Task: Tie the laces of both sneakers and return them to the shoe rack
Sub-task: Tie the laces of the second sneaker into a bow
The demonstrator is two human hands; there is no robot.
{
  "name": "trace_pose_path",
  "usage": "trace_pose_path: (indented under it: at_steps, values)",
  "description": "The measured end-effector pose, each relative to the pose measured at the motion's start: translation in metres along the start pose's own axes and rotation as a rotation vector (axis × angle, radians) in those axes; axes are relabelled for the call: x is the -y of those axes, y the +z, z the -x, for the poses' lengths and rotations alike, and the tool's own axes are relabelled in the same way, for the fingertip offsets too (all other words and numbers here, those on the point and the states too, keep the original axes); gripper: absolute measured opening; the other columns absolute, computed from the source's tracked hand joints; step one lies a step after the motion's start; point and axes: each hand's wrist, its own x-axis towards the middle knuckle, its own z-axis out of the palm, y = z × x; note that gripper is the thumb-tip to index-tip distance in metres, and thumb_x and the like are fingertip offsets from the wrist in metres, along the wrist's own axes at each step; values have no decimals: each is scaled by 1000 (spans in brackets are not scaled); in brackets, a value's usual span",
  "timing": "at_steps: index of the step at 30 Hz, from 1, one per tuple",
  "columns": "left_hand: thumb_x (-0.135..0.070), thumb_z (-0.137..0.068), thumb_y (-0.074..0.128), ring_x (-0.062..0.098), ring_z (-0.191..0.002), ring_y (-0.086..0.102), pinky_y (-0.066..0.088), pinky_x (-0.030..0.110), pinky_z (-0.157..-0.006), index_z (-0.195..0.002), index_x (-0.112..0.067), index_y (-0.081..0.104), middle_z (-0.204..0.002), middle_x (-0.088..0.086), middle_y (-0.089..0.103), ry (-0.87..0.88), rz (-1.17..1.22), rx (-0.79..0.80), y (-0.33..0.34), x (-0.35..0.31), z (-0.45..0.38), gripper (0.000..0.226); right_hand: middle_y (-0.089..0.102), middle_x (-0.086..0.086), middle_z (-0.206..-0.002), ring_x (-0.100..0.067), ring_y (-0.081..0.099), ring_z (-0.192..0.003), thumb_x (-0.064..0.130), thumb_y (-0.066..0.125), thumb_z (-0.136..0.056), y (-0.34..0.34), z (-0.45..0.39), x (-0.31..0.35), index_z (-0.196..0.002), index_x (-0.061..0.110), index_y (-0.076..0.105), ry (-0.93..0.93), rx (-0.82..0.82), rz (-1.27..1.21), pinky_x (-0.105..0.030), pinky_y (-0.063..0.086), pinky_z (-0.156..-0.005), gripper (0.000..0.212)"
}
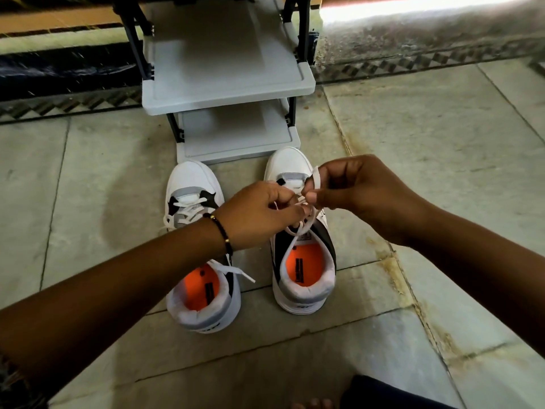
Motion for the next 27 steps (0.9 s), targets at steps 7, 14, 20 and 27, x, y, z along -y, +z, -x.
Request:
trace_pose_path:
  at_steps: [7,14,20,27]
  values:
    - [-29,-85,45,7,-74,50,35,23,-60,-103,-13,57,-94,-4,67,-415,582,162,4,-8,5,27,67,-29,-85,-28,65,-72,-5,66,-76,3,2,2,-83,-5,67,-53,-82,18,-31,55,-71,6]
    - [-36,-91,38,8,-76,49,34,26,-63,-107,-24,56,-85,-7,61,-489,954,136,1,-8,9,27,70,-22,-82,-34,67,-79,-3,70,-74,8,2,3,-80,-1,70,-113,-108,106,-40,57,-78,6]
    - [-30,-91,47,7,-78,56,40,26,-69,-81,-27,61,-75,-12,67,-393,1176,-217,-13,-10,4,18,72,-15,-80,-24,67,-71,3,68,-77,10,4,4,-82,-2,69,-94,-68,66,-26,56,-67,7]
    - [-17,-96,36,2,-37,38,36,15,-41,-76,-15,52,-42,-7,44,-201,1319,-441,-36,0,3,26,67,-2,-75,-15,60,-72,14,53,-90,-1,-1,-5,-69,12,67,155,-280,-395,-28,43,-63,25]
